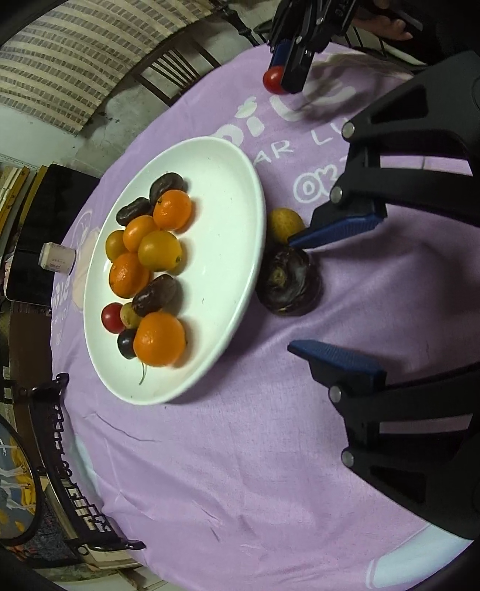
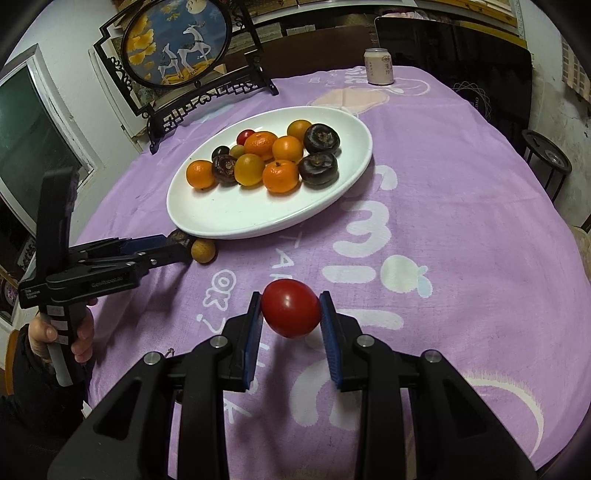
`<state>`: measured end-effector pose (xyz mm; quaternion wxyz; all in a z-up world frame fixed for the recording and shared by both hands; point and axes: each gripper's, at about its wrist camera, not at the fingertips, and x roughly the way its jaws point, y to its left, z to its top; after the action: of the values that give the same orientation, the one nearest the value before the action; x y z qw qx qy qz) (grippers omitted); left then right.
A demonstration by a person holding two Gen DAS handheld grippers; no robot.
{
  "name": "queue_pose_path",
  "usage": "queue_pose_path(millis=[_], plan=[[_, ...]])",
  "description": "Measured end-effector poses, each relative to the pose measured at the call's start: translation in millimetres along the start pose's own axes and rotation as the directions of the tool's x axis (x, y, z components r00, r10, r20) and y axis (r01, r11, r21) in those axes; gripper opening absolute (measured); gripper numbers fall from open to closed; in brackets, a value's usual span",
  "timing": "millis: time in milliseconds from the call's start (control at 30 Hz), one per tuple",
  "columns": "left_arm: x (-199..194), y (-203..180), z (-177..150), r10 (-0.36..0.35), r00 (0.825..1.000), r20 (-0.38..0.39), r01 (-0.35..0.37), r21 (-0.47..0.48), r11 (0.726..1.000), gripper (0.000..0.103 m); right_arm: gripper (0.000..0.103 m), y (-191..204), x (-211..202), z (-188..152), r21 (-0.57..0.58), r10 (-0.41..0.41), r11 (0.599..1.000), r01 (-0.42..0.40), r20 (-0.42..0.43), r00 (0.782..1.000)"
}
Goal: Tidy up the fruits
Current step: 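Grasp a mangosteen with the left tool while the right tool holds the red tomato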
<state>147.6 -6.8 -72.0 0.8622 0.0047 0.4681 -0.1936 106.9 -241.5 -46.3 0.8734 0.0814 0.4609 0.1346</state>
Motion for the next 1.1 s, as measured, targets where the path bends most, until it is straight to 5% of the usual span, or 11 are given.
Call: queue_pose_path(millis=[167, 333, 500, 600, 933, 1100], plan=[[-12.4, -11.0, 1.1, -0.004, 0.999, 0.044, 0.001, 0.085, 0.996, 0.045, 0.032, 2.9, 3.9, 1.9, -0.002, 0.012, 1.0, -0.012, -0.01, 1.0], [3.3, -16.8, 7.1, -0.018, 1.0, -0.007, 0.019, 0.145, 0.989, 0.045, 0.032, 7.5, 1.4, 2.8, -0.015, 0.015, 1.0, -0.015, -0.006, 1.0], [12.1, -4.0, 7.2, -0.055, 0.998, -0.027, 0.057, 0.089, 0.994, 0.039, 0.032, 5.6, -1.1, 4.7, -0.005, 0.013, 1.0, -0.013, 0.003, 1.0], [8.7, -14.0, 1.4, -0.016, 1.0, -0.005, 0.017, 0.12, 0.993, 0.039, 0.032, 5.0, 4.7, 5.7, -0.006, 0.005, 1.0, -0.005, -0.013, 1.0], [-4.4, -33.4, -23.7, -0.021, 1.0, 0.011, 0.02, 0.128, 0.992, 0.038, 0.041, 37.6, 29.4, -13.2, -0.139, -0.029, 0.99, 0.009, -0.141, 0.99], [-21.0, -24.6, -40.9, -0.045, 0.999, 0.021, 0.043, 0.053, 0.998, 0.038, 0.028, 45.1, 27.6, -20.3, -0.171, -0.059, 0.984, 0.039, -0.112, 0.992]])
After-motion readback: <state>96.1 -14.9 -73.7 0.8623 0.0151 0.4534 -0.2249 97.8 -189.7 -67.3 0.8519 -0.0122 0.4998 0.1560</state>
